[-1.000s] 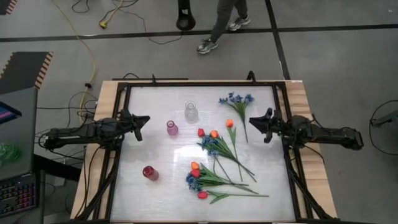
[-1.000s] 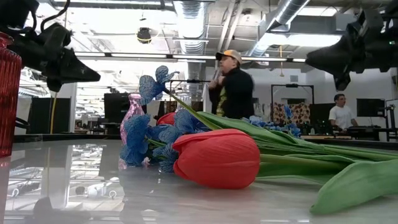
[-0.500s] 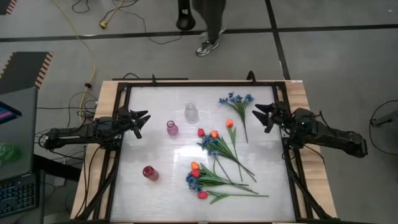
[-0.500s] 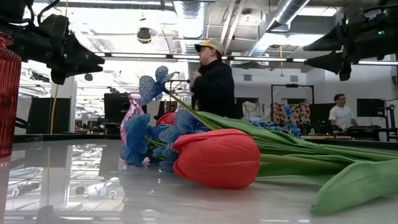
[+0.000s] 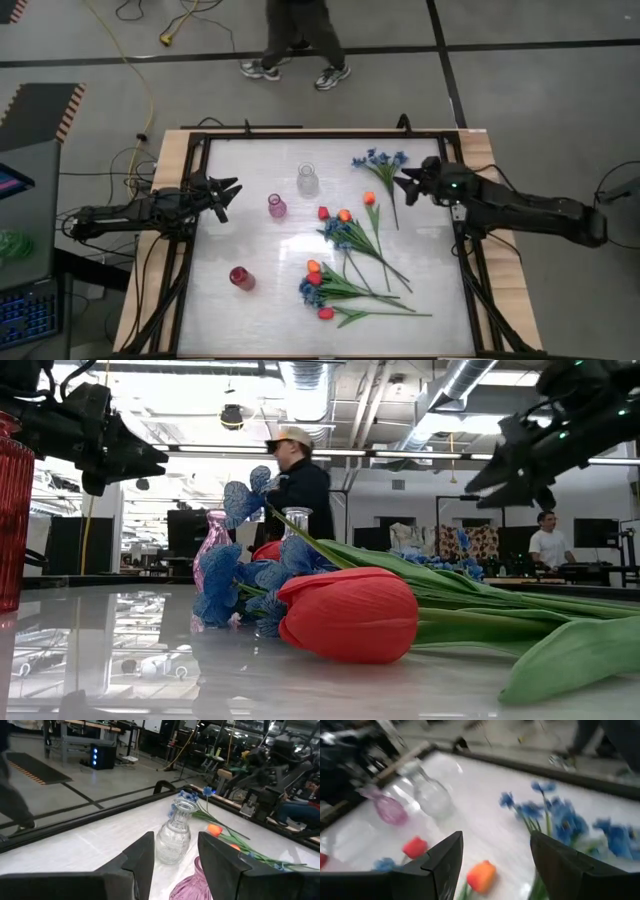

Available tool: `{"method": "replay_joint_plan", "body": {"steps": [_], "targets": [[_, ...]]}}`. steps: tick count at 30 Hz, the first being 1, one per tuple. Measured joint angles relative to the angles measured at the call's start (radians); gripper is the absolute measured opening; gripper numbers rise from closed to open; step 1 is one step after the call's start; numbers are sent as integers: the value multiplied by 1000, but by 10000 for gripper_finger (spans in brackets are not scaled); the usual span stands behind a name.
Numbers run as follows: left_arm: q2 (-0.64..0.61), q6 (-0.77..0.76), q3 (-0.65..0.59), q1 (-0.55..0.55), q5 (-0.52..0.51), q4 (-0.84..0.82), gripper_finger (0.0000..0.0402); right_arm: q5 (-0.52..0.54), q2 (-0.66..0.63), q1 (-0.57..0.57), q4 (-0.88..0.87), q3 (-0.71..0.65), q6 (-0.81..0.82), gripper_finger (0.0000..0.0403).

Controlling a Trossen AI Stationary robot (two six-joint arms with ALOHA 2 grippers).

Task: Sort flowers into vase by color
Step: Put the top right blue flowers into the transparent vase

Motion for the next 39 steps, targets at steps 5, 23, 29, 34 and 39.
{"method": "replay_joint_plan", "body": {"steps": [5,23,29,34,39], "targets": [[0,0,0,1,0,0,139,0,130,-17,-48,34,55,260],[0,-10,1,1,10,-2,139,64,555,-22,-70,166,79,260],[0,-10,1,1,10,-13,139,78,673,-44,-121,235,102,260],[0,-11,1,1,10,-31,139,80,765,-68,-150,266,105,260],[0,-10,1,1,9,-32,139,80,851,-90,-151,282,105,260]]}}
